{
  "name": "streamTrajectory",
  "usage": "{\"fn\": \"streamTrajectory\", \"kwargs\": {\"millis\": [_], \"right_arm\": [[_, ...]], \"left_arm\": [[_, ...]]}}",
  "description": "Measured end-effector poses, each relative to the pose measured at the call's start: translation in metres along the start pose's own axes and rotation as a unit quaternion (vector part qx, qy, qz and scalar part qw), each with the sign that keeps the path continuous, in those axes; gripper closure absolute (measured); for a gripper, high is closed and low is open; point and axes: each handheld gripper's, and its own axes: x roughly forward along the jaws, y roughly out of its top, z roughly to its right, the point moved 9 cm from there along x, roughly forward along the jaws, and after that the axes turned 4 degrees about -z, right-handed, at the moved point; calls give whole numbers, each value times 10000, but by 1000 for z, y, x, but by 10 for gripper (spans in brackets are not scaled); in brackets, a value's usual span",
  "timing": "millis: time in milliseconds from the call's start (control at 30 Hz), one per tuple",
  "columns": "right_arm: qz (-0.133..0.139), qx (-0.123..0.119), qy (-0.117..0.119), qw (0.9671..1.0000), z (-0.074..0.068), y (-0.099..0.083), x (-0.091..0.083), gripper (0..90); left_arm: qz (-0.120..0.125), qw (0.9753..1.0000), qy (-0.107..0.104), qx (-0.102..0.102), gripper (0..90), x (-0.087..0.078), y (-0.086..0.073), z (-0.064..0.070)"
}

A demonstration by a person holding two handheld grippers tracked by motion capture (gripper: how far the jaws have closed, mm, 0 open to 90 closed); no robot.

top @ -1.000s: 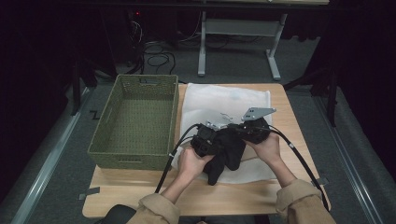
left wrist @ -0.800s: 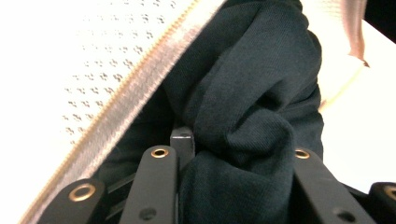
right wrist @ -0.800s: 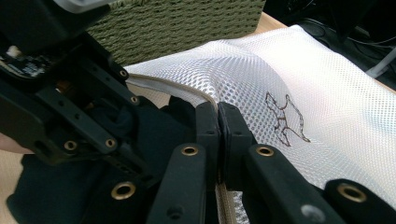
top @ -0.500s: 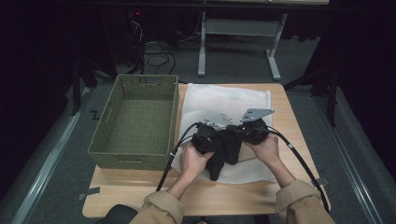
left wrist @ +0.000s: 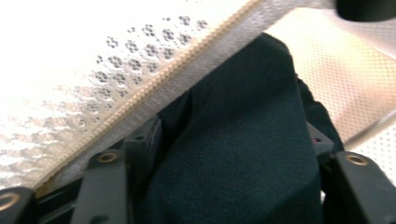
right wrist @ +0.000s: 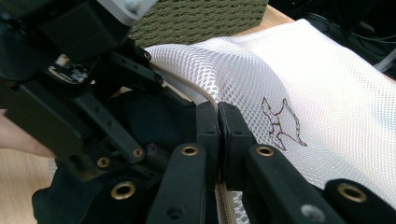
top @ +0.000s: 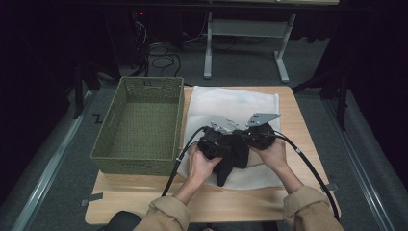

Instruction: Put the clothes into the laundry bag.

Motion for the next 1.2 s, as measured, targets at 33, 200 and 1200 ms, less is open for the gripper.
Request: {"fn": "streamTrajectory", "kwargs": {"millis": [33, 200, 1200], "right_arm": [[-7, 7, 1, 10000, 0, 0, 0, 889], [29, 30, 12, 10000, 1, 0, 1, 889], [35, 26, 19, 10000, 0, 1, 2, 888]], "left_arm": [[-2, 10000, -17, 23, 386, -1, 0, 0], [37, 9999, -119, 71, 347, -10, 0, 1], [-320, 9982, -188, 468, 184, -43, -42, -2]]}}
